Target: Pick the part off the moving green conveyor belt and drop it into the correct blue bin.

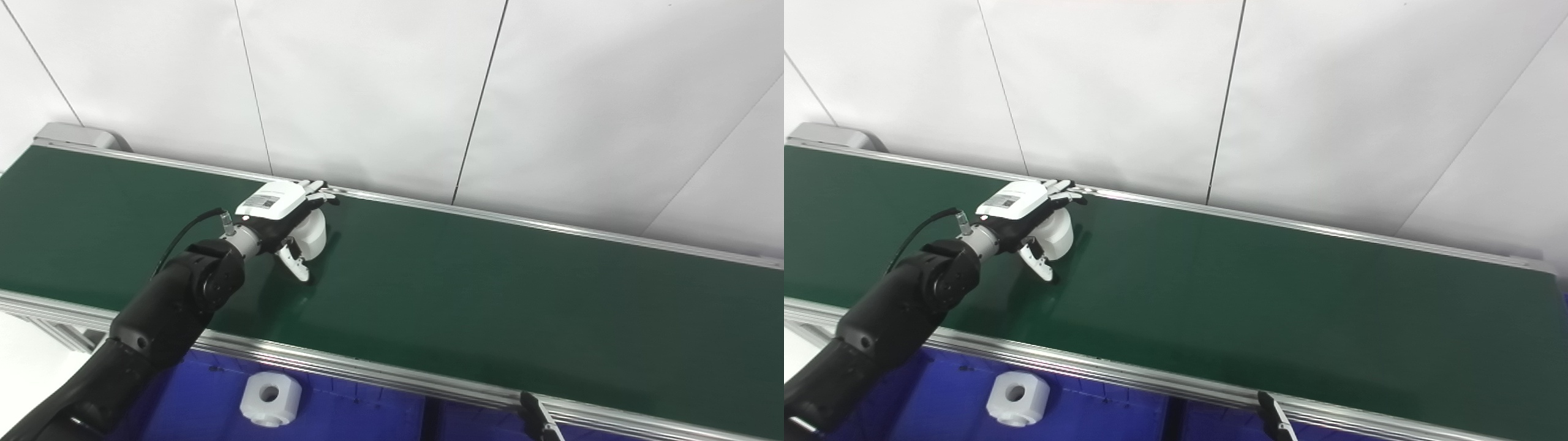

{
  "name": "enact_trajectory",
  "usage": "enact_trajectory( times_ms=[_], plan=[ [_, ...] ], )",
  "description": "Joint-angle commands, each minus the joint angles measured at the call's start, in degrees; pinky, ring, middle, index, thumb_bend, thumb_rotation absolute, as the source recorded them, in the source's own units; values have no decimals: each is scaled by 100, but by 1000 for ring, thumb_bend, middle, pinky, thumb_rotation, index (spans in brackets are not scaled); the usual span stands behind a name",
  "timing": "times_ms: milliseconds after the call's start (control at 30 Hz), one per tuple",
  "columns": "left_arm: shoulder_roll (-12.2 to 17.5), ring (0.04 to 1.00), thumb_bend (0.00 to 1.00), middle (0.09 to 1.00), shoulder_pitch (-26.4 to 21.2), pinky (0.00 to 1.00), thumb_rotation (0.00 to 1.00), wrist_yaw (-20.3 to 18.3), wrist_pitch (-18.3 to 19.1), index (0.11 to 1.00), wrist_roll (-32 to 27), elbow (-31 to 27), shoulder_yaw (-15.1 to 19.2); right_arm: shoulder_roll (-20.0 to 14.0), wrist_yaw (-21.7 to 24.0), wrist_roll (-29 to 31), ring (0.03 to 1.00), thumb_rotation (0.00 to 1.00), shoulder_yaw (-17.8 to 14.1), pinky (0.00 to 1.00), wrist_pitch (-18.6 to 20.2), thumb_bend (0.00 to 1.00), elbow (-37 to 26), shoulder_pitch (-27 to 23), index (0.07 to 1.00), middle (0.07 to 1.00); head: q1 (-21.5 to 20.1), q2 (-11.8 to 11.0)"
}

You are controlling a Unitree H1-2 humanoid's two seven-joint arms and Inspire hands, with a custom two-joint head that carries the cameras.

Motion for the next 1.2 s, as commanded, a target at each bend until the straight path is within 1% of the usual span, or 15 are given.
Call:
enact_trajectory(
  times_ms=[0,100,200,233,300,333,367,433,533,600,700,800,867,1000,1167],
  plan=[
    [49,1000,880,979,-346,1000,41,499,-81,834,310,221,-62,-25,-53,14,927,380,1,904,-329,821,-115,-11,933,937,3,1],
    [10,987,819,955,-507,1000,3,787,-101,814,464,639,-206,-14,-83,-8,917,385,-13,884,-330,824,-112,-6,929,934,3,-5],
    [-125,914,764,906,-603,934,0,849,-56,763,181,900,-135,-5,-76,17,919,380,-35,891,-331,822,-121,1,930,934,33,-6],
    [-173,617,569,798,-614,599,0,818,-36,714,58,937,-79,2,-78,11,909,385,-47,873,-331,826,-122,4,927,928,33,-6],
    [-249,509,504,734,-644,427,0,794,-50,688,-172,1048,15,9,-82,14,905,386,-59,865,-332,827,-115,-1,926,927,52,-8],
    [-278,481,502,618,-663,380,0,809,-136,647,-302,1144,47,7,-84,6,907,386,-60,866,-332,827,-110,-8,926,928,48,-7],
    [-295,444,499,571,-678,378,0,821,-201,575,-397,1213,65,5,-85,0,912,389,-61,874,-332,824,-106,-14,927,931,46,0],
    [-344,415,497,533,-650,363,0,791,-325,510,-679,1240,154,7,-82,1,913,387,-69,871,-331,821,-103,-17,927,930,26,6],
    [-487,374,496,476,-492,292,0,997,-600,520,-1119,1128,374,-1,-77,5,904,379,-77,866,-331,812,-103,-22,925,928,19,23],
    [-624,368,496,467,-332,285,0,1041,-669,522,-1485,913,577,2,-81,-24,905,378,-88,869,-332,810,-106,-20,924,928,18,50],
    [-722,409,500,483,-103,185,0,945,-680,494,-1822,524,751,10,-50,-8,911,382,-97,876,-332,810,-131,-8,925,931,6,85],
    [-711,349,494,447,94,205,0,906,-763,515,-1958,227,808,19,-22,26,909,380,-105,873,-329,813,-149,6,922,933,-4,124],
    [-708,369,497,475,221,275,0,854,-695,509,-2041,-7,855,20,0,59,907,378,-97,865,-330,813,-168,20,923,934,-29,159],
    [-648,383,498,482,889,328,0,511,-867,508,-2671,-1038,1001,61,30,-3,904,387,-142,859,-328,815,-301,91,923,928,-121,391],
    [-520,439,499,522,1562,414,0,135,-929,465,-2869,-2046,947,125,176,43,916,387,-228,881,-258,818,-525,169,921,930,-295,738]
  ],
)
